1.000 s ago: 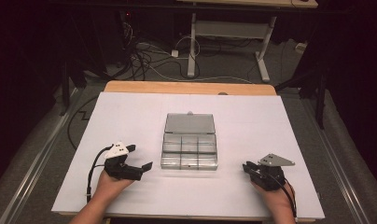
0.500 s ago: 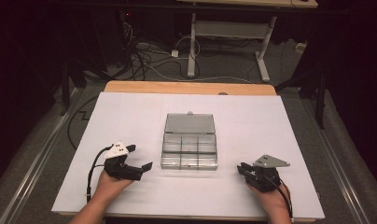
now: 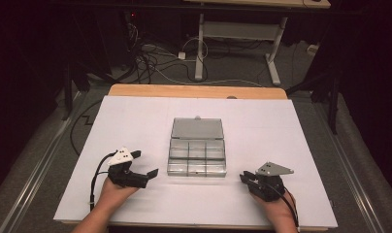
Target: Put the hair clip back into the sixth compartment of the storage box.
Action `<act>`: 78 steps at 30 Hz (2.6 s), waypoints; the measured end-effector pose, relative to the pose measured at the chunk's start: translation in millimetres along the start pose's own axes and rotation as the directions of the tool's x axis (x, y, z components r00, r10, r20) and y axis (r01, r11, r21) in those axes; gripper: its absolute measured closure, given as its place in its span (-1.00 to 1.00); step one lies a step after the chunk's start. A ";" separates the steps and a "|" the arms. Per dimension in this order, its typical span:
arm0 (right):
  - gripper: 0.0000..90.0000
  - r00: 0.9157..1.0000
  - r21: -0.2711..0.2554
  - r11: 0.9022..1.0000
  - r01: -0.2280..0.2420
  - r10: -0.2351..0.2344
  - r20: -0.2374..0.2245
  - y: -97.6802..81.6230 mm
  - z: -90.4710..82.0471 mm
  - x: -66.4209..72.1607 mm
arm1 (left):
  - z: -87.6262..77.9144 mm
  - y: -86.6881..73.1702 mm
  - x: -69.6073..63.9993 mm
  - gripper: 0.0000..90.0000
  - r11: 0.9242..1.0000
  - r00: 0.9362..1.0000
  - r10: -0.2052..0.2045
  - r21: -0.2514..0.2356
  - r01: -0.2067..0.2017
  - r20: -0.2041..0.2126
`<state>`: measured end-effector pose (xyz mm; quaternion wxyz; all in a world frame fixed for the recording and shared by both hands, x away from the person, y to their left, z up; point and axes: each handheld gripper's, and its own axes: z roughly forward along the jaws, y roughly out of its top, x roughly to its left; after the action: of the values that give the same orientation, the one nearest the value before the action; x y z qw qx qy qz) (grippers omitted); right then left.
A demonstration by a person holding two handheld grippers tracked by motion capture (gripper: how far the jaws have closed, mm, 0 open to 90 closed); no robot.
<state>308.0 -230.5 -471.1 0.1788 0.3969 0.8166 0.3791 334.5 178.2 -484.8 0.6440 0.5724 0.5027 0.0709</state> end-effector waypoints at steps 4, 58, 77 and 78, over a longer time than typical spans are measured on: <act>0.72 1.000 0.001 1.000 0.010 -0.010 -0.012 1.1 1.7 3.1 | -0.1 0.0 -0.1 -1.00 1.000 1.000 0.000 -0.002 0.000 0.000; 0.72 0.998 -0.075 0.997 0.028 -0.032 -0.057 20.4 -7.1 17.3 | -0.5 -0.3 -0.3 -1.00 1.000 1.000 0.001 0.001 -0.001 0.005; 0.72 0.997 -0.079 0.996 0.048 -0.053 -0.058 29.1 -2.6 16.8 | -0.1 -0.4 -0.5 -1.00 1.000 1.000 -0.001 0.002 0.001 0.005; 0.72 0.997 -0.077 0.996 0.047 -0.051 -0.058 29.7 -2.4 17.3 | 0.0 -0.4 -0.4 -1.00 1.000 1.000 -0.001 0.004 0.001 0.004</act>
<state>311.1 -206.3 -446.9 0.1783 0.3580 0.8162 0.4170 334.1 177.8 -484.9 0.6441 0.5735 0.5016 0.0685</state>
